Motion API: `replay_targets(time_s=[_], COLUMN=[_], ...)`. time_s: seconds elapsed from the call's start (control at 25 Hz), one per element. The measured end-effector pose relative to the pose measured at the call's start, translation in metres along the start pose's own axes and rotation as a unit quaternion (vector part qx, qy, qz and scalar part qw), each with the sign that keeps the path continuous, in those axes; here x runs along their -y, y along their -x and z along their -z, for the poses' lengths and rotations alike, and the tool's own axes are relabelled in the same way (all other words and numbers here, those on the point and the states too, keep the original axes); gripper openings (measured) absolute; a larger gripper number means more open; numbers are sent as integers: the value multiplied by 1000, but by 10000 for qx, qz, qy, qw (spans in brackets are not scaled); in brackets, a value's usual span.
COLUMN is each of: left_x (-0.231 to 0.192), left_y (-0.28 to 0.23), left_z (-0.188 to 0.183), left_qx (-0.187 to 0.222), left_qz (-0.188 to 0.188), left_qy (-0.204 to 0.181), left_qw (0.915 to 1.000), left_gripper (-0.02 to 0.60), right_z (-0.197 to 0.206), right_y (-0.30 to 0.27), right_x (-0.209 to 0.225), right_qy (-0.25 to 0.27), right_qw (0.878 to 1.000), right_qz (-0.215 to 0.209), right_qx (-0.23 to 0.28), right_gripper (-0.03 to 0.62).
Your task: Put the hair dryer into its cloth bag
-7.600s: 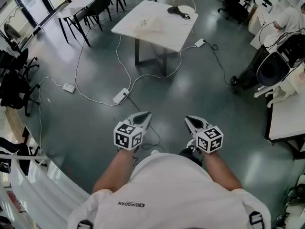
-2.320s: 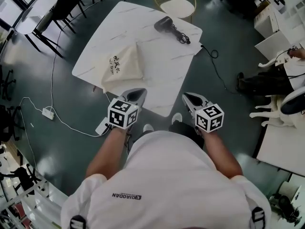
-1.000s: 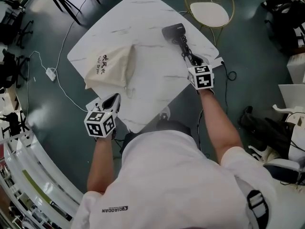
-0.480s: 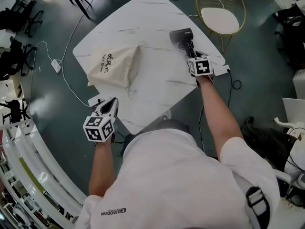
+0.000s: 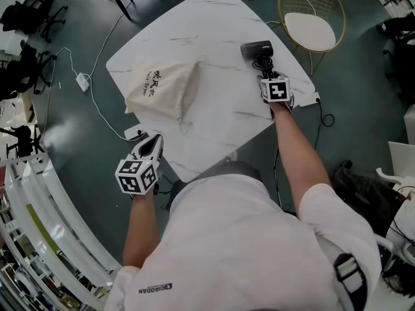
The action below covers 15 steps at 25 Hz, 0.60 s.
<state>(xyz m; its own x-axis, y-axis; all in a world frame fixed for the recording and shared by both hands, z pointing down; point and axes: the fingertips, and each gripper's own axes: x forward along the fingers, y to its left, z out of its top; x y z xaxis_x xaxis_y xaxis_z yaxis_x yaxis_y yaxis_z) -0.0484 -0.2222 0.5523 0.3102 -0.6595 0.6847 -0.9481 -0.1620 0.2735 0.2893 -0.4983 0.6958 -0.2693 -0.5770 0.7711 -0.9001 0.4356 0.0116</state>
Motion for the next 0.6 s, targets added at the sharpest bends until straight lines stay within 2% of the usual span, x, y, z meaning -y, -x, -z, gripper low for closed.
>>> replay_targets(time_s=[0.4,0.6], left_x=[-8,-11], left_y=[3,7], left_z=[4,8], left_qx=[5,22], left_qz=[-39,3], left_qy=[110,105], left_qw=[9999,9999], left_gripper=[29,29], right_z=[1,3], right_y=[-6,-7], right_x=[0,-1], right_qy=[-64,-164], right_qw=[9998,9996], right_qz=[-161,-211], right_qx=[53,11], right_gripper=[307,262])
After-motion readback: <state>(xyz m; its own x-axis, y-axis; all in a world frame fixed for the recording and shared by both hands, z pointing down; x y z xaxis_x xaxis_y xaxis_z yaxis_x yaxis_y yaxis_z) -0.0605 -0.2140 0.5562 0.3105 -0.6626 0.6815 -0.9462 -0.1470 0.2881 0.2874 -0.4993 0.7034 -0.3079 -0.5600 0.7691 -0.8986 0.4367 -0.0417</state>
